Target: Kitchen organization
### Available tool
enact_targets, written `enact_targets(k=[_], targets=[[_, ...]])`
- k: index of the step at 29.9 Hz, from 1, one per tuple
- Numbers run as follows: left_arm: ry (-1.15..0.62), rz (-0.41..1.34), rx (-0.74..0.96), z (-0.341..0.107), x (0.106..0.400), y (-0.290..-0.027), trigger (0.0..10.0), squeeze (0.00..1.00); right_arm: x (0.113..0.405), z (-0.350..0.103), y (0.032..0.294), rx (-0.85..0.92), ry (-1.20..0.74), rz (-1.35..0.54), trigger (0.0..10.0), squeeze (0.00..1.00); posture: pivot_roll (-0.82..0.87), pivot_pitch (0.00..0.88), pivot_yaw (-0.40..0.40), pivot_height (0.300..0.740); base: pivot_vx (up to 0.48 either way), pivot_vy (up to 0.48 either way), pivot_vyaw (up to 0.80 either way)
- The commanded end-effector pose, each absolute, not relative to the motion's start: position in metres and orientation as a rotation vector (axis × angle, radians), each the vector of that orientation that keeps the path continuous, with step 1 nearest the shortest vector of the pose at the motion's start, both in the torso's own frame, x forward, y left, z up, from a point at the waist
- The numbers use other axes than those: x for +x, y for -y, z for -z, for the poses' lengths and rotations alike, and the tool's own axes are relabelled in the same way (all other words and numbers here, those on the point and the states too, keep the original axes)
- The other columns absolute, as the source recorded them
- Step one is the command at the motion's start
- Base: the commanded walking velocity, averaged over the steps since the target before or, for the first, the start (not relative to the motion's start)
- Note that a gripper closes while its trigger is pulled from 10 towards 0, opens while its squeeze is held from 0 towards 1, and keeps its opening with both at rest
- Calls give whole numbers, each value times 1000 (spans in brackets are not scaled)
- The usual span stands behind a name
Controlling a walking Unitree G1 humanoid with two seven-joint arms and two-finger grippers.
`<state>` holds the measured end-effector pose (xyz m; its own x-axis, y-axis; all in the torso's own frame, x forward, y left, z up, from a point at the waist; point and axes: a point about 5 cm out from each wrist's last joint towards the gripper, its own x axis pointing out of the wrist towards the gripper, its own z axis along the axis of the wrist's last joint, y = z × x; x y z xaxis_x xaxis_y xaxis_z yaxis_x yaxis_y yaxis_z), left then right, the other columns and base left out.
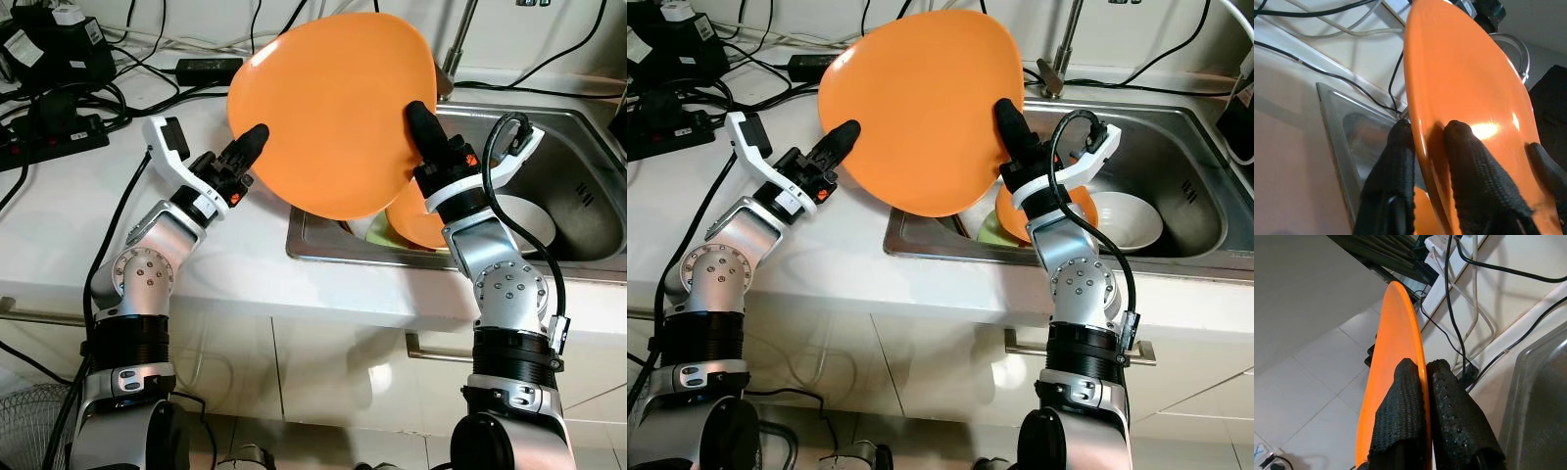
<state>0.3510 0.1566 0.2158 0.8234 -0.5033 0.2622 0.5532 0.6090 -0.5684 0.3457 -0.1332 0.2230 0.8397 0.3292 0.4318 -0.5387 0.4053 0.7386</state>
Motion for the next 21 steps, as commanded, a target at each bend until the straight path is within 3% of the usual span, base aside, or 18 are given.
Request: enact_targets(k=[1,6,7,8,14,16,17,18,19,21], targets=[[90,621,-653,-221,350,-155,10000,1000,345,-233,134,997,281,-559,0,0,35,40,33,740,0,0,0],[81,621,-628,-219,349,-153,10000,1000,354,-236,160,1076,349,-360,0,0,40,43,34,740,0,0,0],[78,618,-617,-218,349,-153,10000,871,356,-236,165,1089,361,-330,0,0,39,44,34,740,0,0,0],[74,619,-607,-217,349,-152,10000,0,357,-236,171,1103,376,-296,0,0,40,45,34,740,0,0,0],[67,643,-597,-214,345,-147,10000,0,360,-236,189,1116,411,-178,0,0,40,46,33,740,0,0,0],[58,645,-570,-212,344,-144,10000,0,362,-235,196,1029,417,-106,0,0,41,45,30,740,0,0,0],[54,644,-557,-212,344,-143,10000,0,363,-235,198,992,417,-82,6510,0,41,45,30,740,0,0,0],[48,642,-528,-211,343,-141,10000,0,364,-235,201,927,410,-45,6510,0,43,46,27,740,0,0,0],[44,643,-491,-210,342,-138,10000,0,365,-233,204,854,399,-2,10000,0,43,46,26,740,0,0,0],[38,646,-429,-210,339,-133,10000,0,368,-229,208,730,380,54,10000,0,48,48,23,740,0,0,0]])
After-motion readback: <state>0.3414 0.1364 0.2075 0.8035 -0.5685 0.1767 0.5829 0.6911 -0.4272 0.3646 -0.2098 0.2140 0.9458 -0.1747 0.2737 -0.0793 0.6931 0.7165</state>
